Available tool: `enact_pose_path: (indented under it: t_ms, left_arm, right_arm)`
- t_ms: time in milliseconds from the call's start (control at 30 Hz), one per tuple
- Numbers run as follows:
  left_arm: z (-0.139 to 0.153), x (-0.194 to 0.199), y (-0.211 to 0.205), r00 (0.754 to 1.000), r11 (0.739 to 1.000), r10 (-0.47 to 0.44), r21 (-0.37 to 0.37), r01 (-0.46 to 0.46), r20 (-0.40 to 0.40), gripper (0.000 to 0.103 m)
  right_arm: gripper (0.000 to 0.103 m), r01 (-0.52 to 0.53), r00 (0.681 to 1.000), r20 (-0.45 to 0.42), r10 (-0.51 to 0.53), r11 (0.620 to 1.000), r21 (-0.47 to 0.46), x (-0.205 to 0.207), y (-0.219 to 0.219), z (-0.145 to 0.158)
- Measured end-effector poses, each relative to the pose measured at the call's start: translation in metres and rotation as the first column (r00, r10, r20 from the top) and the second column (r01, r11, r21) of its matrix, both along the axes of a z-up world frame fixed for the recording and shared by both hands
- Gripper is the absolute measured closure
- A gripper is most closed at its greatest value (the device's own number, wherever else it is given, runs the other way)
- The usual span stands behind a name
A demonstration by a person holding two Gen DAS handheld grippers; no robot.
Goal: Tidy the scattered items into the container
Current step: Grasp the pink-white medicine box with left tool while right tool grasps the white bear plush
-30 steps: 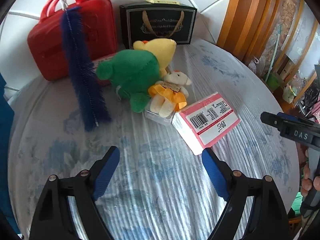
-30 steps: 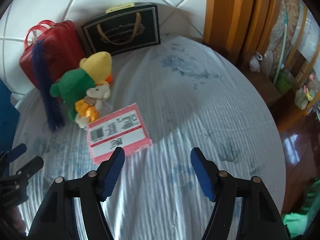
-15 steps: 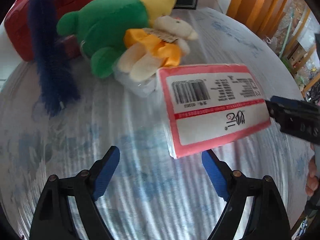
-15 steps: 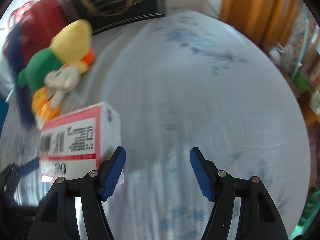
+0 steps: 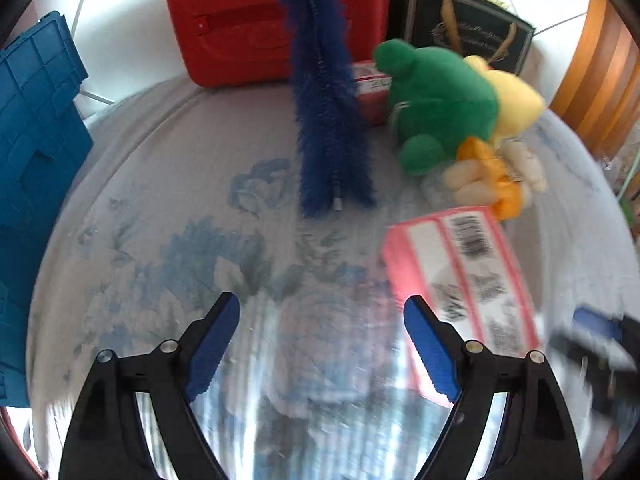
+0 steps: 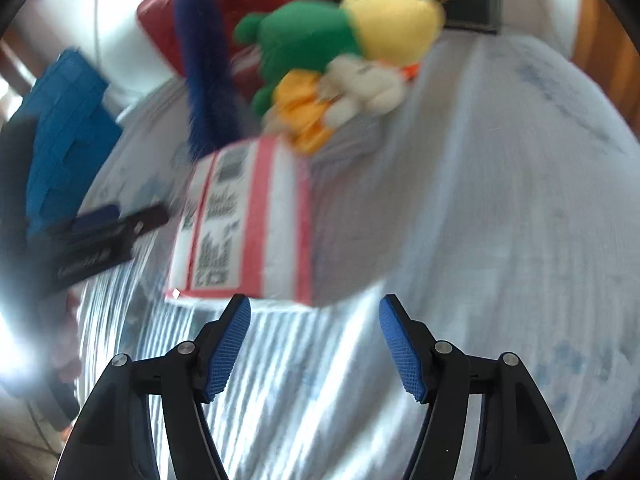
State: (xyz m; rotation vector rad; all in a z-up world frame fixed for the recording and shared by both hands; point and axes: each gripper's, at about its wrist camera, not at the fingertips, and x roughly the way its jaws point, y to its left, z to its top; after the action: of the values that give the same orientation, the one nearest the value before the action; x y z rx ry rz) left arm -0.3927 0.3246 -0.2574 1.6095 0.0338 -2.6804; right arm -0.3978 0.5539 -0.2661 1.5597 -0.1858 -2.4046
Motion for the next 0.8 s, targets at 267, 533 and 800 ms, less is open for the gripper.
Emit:
enact_pose_path:
  t_ms: [267,533,800]
  left_arm:
    - [-0.001,-0.001,0.046,0.997,0.994,-0.071,0.082,0.070,0.009,0.018]
    - [-0.034,-0.027,0.077,0.992,0.994,-0.099,0.059,0.095,0.072,0.000]
    - [-0.012,-0.035,0.042,0.998,0.999,-0.041,0.021,0.042,-0.048,0.012]
  right_arm:
    - [0.037,-0.040,0.997,0.073,0.041,0.999,-0.014,-0.006,-0.008,-0.029]
    - [0.035,0.117,0.992,0.026,-0.120,0.989,0.089,0.002,0.039,-0.016]
    - [0.017,0.134,0.983,-0.130,-0.131,0.991,0.012,-0.044,0.045,0.024]
